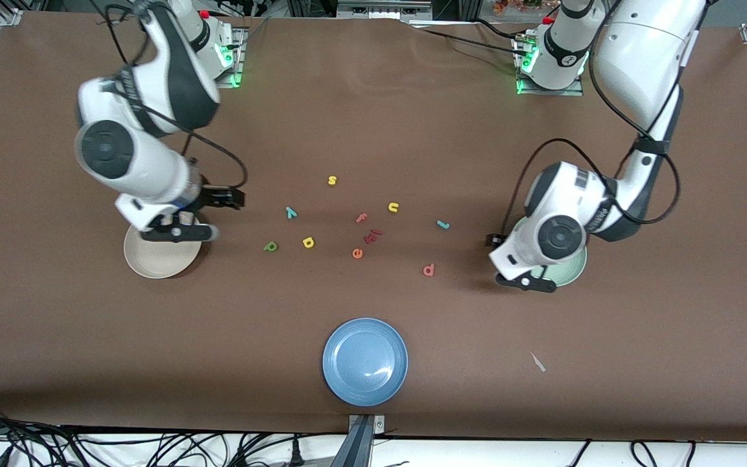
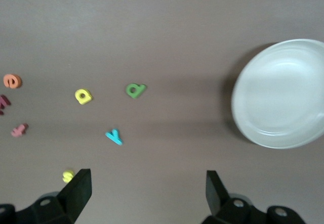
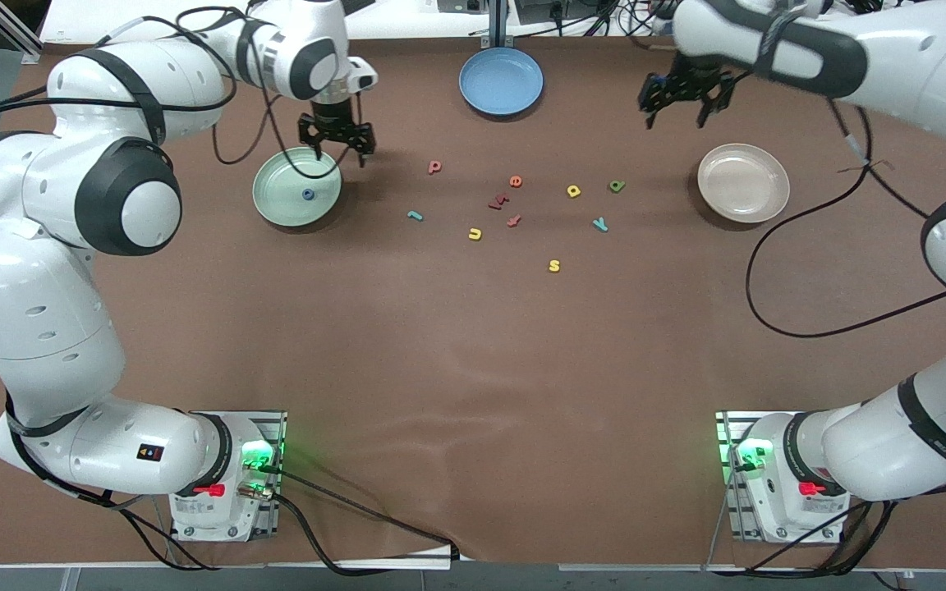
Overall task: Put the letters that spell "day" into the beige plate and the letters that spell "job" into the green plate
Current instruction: 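Grasp the cyan r with the left gripper while the right gripper grasps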
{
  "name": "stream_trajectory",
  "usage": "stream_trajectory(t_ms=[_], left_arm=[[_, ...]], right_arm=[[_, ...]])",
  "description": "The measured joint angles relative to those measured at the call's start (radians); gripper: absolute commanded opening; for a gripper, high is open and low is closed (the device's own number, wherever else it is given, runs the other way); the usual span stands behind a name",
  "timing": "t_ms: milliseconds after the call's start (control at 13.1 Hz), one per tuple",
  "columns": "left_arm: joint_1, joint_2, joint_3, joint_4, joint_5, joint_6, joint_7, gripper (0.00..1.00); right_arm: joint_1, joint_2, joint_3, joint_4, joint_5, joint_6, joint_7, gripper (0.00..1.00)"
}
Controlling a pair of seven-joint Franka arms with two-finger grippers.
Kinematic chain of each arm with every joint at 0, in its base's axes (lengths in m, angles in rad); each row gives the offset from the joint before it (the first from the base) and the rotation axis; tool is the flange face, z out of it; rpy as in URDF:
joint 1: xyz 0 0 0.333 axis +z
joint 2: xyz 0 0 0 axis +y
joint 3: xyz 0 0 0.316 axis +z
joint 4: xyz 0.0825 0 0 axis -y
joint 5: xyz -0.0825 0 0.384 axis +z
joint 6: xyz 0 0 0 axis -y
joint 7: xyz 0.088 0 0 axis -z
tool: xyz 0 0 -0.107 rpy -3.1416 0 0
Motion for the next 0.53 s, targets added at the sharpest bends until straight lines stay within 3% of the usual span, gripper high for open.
stream_trajectory(t_ms=[229, 533], left_arm=[[-0.070, 0.004, -0.014, -0.001, -0.010, 0.034, -0.322, 1.00], [-0.098, 0.020, -0.015, -0.025, -0.158, 0.071, -0.616, 0.99]], right_arm=[[0.060, 0.017, 0.000, -0.118, 0.000, 0.199, 0.077, 1.00], [0.130, 0.098, 0.000, -0.175, 0.000, 0.415, 0.115, 1.00]])
